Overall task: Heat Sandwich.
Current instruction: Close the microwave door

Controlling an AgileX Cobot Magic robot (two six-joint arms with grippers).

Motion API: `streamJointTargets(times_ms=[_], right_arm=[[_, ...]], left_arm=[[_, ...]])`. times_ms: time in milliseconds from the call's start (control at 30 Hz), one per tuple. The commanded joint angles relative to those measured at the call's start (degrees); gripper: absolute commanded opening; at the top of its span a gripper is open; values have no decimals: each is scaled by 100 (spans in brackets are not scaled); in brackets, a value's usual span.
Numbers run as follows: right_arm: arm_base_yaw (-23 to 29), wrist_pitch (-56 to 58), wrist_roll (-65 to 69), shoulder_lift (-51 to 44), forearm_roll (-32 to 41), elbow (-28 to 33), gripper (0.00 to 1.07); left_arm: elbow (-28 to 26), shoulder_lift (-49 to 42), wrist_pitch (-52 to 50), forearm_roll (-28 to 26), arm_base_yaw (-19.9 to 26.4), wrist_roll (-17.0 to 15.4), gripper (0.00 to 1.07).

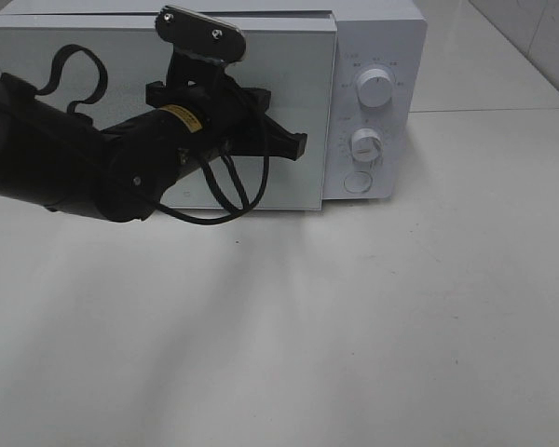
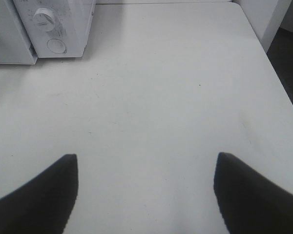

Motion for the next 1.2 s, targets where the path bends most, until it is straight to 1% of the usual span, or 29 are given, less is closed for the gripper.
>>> streamJointTargets(times_ms=[33, 67, 200, 300, 333, 467, 733, 867, 1067, 1133, 1200], right_arm=[[-29, -46, 6, -138, 23, -6, 76], [-29, -46, 6, -138, 23, -6, 76], [-29, -46, 6, -138, 23, -6, 76], [-29, -46, 6, -138, 23, -6, 76], [-29, -46, 11, -138, 23, -6, 76], [-29, -46, 29, -138, 11, -6, 76], [-29, -46, 23, -138, 6, -6, 76], [-29, -46, 23, -138, 6, -6, 76], [-29, -46, 23, -138, 6, -6, 76], [-29, -46, 23, -138, 6, -6, 76], [-29, -46, 23, -138, 6, -6, 76]], left_arm=[[-378, 172, -92, -252, 57, 40, 0], [-378, 172, -92, -252, 57, 40, 0], [-733, 390, -46, -441, 57, 46, 0], [-877, 470, -46, -533, 63, 52, 0], [-1026, 550, -11, -544, 92, 52, 0], [-1272, 670, 126, -544, 109, 52, 0], [-1266, 642, 155, -498, 92, 69, 0], [-1255, 556, 361, -493, 74, 69, 0], [-945, 201, 476, -493, -40, 80, 0], [-716, 40, 539, -493, -120, 160, 0], [-647, -11, 539, -493, -138, 172, 0]])
